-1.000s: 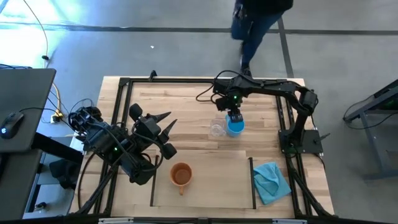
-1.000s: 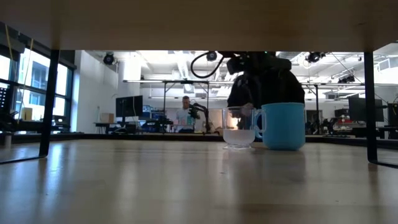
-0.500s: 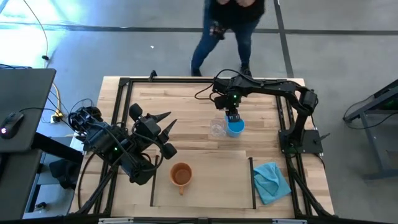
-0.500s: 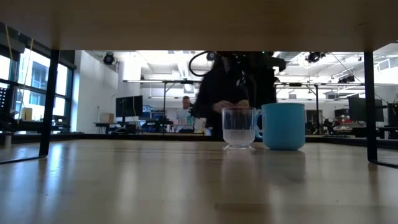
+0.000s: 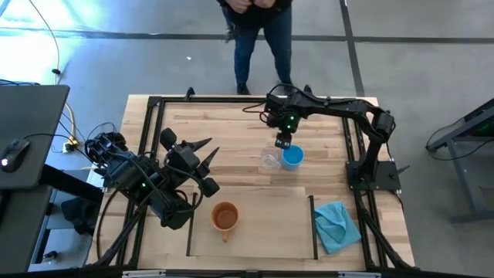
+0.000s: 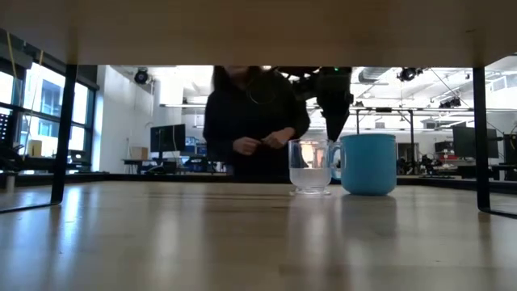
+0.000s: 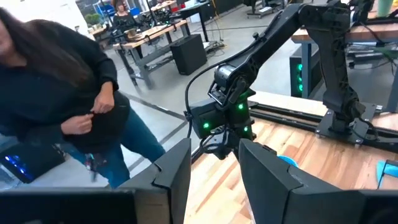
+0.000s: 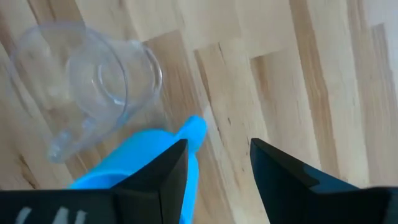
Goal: Stack small to large cups/mugs on shelf
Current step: Put the blue mug on the shelf
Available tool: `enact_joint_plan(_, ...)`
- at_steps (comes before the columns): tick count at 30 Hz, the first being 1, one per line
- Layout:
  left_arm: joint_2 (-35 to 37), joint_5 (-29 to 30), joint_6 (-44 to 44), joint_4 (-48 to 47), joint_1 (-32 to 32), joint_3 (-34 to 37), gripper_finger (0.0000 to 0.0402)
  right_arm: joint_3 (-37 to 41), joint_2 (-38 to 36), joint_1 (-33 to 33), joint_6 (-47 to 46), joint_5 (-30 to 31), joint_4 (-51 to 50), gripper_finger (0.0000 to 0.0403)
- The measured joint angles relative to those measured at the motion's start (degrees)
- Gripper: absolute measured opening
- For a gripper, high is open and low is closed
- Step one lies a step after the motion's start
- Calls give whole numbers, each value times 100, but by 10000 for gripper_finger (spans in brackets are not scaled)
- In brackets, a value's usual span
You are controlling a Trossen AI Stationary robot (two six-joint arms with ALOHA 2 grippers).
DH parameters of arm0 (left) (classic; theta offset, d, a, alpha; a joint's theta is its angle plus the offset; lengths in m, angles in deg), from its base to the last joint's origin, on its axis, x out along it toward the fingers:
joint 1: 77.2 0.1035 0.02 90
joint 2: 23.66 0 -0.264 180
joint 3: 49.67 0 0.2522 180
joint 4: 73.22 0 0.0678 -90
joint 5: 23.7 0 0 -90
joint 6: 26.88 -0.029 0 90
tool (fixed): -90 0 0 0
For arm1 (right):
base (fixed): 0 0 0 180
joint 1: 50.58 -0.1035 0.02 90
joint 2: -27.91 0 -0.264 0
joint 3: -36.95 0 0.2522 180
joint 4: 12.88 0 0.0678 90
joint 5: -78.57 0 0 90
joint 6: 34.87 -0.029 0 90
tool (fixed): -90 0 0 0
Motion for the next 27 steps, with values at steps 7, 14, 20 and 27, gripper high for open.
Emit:
enact_joint_plan(7,0,5,-38,-2,0,0,124,0,0,-68,-506,-25,120,165)
enact_joint_plan(14,0,3,-118,-2,0,0,124,0,0,-83,-1050,-7,128,165)
enact_joint_plan(20,0,3,-122,-2,0,0,124,0,0,-83,-1554,226,40,165)
enact_joint_plan(27,0,3,-125,-2,0,0,124,139,0,-100,-1899,164,-31,165)
